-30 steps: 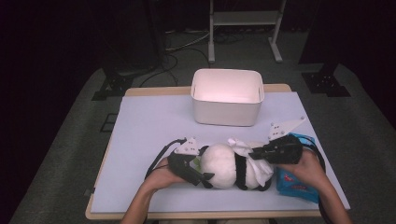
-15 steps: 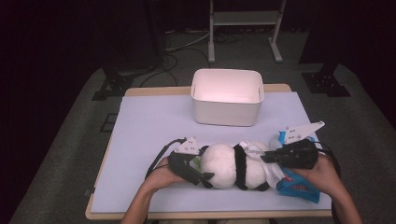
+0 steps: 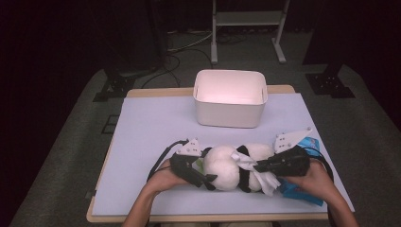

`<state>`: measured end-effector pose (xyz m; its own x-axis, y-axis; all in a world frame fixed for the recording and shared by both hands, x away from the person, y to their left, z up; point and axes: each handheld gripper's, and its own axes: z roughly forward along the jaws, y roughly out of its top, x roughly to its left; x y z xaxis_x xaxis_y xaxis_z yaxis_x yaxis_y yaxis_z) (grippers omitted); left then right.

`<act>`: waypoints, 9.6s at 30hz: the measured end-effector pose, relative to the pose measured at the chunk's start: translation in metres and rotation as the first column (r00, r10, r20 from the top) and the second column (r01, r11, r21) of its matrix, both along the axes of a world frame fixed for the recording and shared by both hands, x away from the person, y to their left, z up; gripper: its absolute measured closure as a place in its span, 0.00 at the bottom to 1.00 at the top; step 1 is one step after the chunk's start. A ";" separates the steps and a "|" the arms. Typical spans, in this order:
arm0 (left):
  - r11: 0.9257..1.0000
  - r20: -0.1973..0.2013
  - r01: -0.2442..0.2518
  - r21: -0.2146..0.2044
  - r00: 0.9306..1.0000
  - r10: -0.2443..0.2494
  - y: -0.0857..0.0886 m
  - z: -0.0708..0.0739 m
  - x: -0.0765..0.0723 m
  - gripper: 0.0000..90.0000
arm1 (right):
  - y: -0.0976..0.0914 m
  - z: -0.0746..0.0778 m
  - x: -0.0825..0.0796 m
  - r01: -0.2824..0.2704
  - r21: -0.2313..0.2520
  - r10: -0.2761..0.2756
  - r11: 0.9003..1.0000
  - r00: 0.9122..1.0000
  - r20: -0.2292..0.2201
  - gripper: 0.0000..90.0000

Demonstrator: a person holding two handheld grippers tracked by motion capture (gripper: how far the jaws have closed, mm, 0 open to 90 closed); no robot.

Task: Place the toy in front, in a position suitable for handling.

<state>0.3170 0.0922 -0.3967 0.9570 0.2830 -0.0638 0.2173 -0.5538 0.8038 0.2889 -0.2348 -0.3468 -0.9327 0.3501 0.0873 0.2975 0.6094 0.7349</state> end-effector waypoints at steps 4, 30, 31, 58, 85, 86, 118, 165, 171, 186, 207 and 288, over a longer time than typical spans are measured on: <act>1.000 -0.005 -0.004 -0.004 1.000 0.004 0.000 0.000 0.001 0.16 | -0.017 -0.001 -0.004 0.027 0.016 -0.027 1.000 1.000 -0.001 0.93; 1.000 0.042 0.012 0.000 0.999 -0.012 -0.009 0.004 -0.005 0.16 | 0.014 0.008 0.059 0.054 -0.059 -0.056 0.997 0.998 -0.030 0.93; 1.000 0.042 0.012 0.000 0.999 -0.012 -0.009 0.004 -0.005 0.16 | 0.014 0.008 0.059 0.054 -0.059 -0.056 0.997 0.998 -0.030 0.93; 0.999 -0.077 0.022 -0.029 0.997 -0.024 -0.009 -0.007 -0.001 0.17 | 0.017 0.005 0.044 0.036 -0.040 -0.037 0.999 0.999 -0.019 0.94; 0.999 -0.065 0.018 -0.037 0.998 -0.020 -0.006 -0.007 -0.004 0.19 | -0.006 0.007 0.030 0.063 -0.014 -0.063 0.998 0.998 0.000 0.94; 0.999 -0.063 0.017 -0.038 0.998 -0.019 -0.006 -0.006 -0.005 0.19 | 0.006 0.007 0.028 0.035 -0.015 -0.035 0.999 0.999 -0.001 0.94; 0.998 -0.039 0.019 -0.058 0.999 -0.021 -0.004 -0.001 -0.007 0.19 | 0.040 0.005 0.011 -0.102 0.033 0.102 0.994 0.995 -0.011 0.94; 0.997 -0.031 0.017 -0.071 0.999 -0.019 -0.007 0.001 -0.008 0.19 | 0.048 0.017 0.049 -0.032 -0.023 0.031 0.999 0.999 -0.038 0.94; 0.998 -0.028 0.024 -0.061 0.999 -0.026 -0.006 0.000 -0.008 0.19 | 0.078 0.019 0.065 -0.053 -0.042 0.051 0.998 0.998 -0.046 0.93; 0.998 -0.026 0.021 -0.060 0.999 -0.023 -0.006 0.000 -0.008 0.19 | 0.059 0.017 0.073 -0.001 -0.076 -0.004 0.997 0.998 -0.069 0.93; 0.998 -0.026 0.032 -0.048 0.999 -0.034 -0.005 -0.002 -0.007 0.19 | 0.074 0.014 0.079 -0.029 -0.081 0.023 0.996 0.998 -0.066 0.93; 0.995 -0.082 -0.087 -0.045 0.993 0.083 0.019 0.003 0.007 0.18 | 0.015 0.004 0.030 0.025 -0.030 -0.025 0.999 0.999 0.020 0.95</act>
